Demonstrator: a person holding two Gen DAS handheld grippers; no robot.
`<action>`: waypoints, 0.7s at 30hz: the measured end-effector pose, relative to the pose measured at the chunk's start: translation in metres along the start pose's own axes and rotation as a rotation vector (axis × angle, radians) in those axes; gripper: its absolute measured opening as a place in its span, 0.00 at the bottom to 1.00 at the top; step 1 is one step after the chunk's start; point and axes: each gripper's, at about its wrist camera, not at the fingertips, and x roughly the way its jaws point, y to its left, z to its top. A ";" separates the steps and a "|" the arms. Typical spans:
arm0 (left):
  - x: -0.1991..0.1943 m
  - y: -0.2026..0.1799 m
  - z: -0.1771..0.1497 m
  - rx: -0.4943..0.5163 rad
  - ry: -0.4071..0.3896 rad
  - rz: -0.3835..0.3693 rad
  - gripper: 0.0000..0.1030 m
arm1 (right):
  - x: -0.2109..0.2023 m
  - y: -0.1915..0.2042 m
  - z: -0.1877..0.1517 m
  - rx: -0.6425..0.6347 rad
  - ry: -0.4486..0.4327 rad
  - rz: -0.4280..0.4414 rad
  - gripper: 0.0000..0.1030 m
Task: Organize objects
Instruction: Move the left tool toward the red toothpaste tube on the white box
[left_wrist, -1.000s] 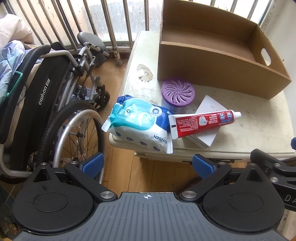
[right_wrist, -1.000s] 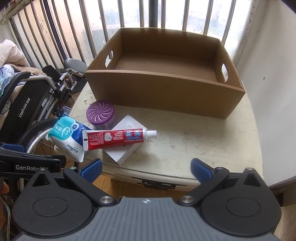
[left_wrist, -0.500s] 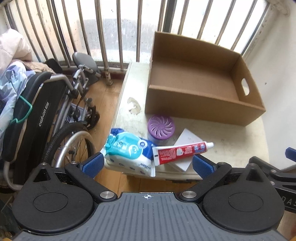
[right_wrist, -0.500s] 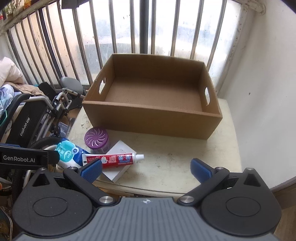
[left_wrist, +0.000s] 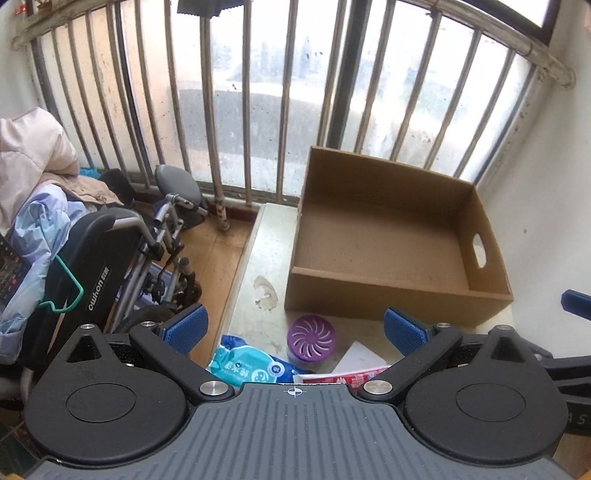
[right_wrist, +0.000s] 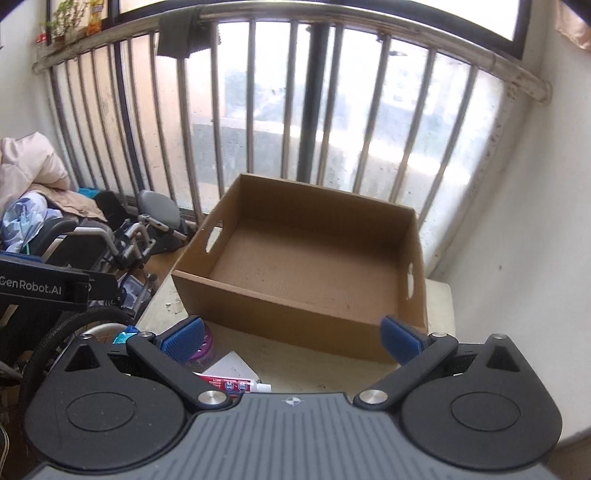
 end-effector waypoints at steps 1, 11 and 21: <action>0.000 0.000 0.003 -0.025 -0.003 0.026 0.99 | 0.006 0.002 0.003 -0.023 -0.002 0.022 1.00; 0.006 -0.019 -0.005 -0.280 0.003 0.170 0.99 | 0.038 -0.027 0.017 -0.286 -0.024 0.290 1.00; -0.011 -0.033 -0.059 -0.433 0.129 0.335 0.99 | 0.075 -0.036 -0.007 -0.429 0.049 0.516 1.00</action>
